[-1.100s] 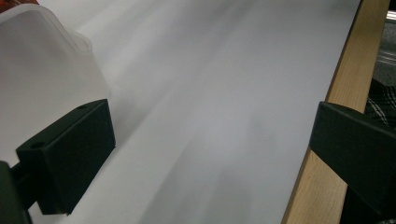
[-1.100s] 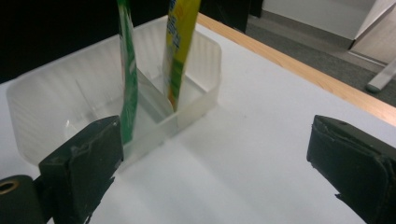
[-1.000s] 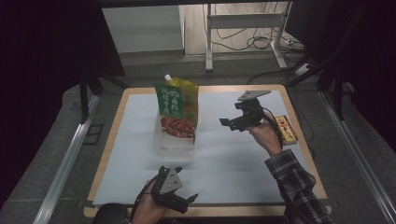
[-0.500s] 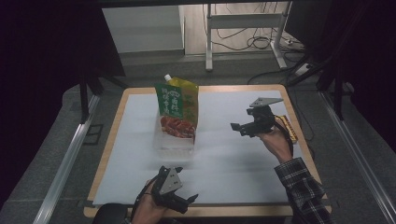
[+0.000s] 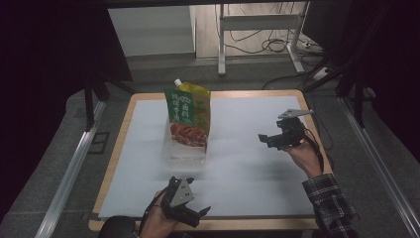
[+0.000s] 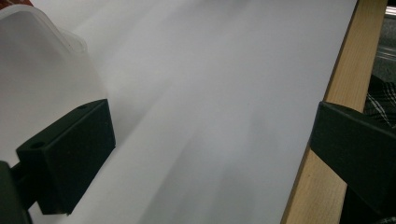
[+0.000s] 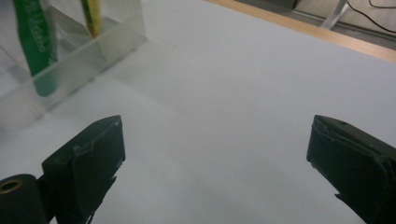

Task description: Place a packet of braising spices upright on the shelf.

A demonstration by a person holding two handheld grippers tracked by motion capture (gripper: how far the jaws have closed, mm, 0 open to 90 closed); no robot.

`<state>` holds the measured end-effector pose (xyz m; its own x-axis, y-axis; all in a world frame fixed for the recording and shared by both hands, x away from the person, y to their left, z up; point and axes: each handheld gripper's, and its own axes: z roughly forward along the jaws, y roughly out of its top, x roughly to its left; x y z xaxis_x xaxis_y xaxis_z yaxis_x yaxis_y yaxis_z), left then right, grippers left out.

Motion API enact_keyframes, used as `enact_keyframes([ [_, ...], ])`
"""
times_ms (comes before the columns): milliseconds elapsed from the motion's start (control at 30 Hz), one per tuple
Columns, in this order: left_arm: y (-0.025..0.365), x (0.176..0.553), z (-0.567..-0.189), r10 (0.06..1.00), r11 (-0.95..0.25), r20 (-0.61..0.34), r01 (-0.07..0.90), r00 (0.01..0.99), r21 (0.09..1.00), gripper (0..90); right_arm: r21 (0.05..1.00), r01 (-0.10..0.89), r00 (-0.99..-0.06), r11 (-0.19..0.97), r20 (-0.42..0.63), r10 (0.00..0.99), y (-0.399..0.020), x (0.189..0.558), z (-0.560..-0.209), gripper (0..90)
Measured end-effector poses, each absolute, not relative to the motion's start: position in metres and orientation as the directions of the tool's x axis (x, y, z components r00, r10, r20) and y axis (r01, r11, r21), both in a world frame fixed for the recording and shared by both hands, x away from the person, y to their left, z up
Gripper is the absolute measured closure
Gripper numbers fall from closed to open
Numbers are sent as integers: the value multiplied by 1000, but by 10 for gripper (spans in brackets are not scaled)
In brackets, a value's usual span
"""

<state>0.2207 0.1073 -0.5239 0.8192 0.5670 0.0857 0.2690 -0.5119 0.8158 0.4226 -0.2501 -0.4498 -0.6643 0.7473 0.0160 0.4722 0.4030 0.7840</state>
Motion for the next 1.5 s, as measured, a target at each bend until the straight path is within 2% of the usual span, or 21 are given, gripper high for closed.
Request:
enact_keyframes([
  [667, 106, 220, -524, 560, -525, 96, 263, 823, 809, 2, 727, 607, -507, 322, 42, 861, -320, 431, -474, 40],
  [867, 106, 220, -525, 559, -529, 99, 262, 824, 807, 2, 718, 624, -447, 309, 4, 894, -336, 434, -480, 45],
  [1133, 104, 220, -525, 557, -539, 107, 260, 824, 801, 4, 721, 633, -375, 282, -33, 927, -346, 442, -491, 130],
  [1500, 104, 219, -526, 551, -549, 116, 254, 826, 796, 5, 694, 656, -345, 296, -73, 936, -346, 451, -505, 199],
])
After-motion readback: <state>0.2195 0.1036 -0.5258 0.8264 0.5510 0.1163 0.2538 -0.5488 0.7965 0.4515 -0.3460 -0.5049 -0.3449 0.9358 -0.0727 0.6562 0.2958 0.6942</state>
